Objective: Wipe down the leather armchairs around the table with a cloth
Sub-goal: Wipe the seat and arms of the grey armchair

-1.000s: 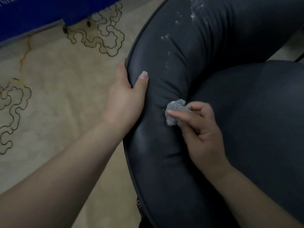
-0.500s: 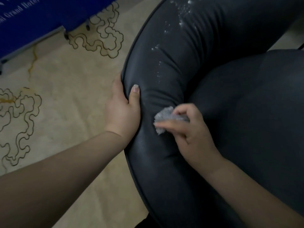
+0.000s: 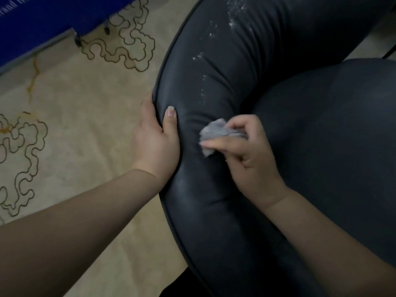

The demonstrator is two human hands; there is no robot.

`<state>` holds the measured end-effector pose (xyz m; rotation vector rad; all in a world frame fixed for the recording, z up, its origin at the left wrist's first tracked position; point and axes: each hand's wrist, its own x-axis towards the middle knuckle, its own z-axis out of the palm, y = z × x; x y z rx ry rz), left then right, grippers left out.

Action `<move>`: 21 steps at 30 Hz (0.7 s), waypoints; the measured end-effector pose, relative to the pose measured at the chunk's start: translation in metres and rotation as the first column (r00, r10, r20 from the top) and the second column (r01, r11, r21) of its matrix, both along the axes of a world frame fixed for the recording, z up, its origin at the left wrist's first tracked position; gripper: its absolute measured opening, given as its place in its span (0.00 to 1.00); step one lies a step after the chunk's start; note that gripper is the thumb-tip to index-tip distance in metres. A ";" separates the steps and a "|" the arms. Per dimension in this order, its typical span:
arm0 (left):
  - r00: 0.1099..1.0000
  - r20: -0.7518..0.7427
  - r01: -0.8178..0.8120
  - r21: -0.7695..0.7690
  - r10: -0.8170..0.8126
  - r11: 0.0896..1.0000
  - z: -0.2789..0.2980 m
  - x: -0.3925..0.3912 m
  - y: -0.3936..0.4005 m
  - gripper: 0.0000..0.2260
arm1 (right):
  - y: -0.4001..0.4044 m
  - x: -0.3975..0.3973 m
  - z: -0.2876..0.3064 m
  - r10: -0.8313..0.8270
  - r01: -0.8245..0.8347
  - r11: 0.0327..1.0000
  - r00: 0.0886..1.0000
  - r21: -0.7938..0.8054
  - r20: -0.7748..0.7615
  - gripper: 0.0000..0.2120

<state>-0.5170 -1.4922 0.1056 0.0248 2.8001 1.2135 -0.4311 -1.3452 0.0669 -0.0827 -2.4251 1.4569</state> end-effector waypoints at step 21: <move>1.000 0.015 -0.007 -0.018 0.007 1.000 0.006 0.002 0.004 0.20 | -0.022 0.015 0.009 -0.156 0.205 0.945 0.968 -0.257 0.197 0.12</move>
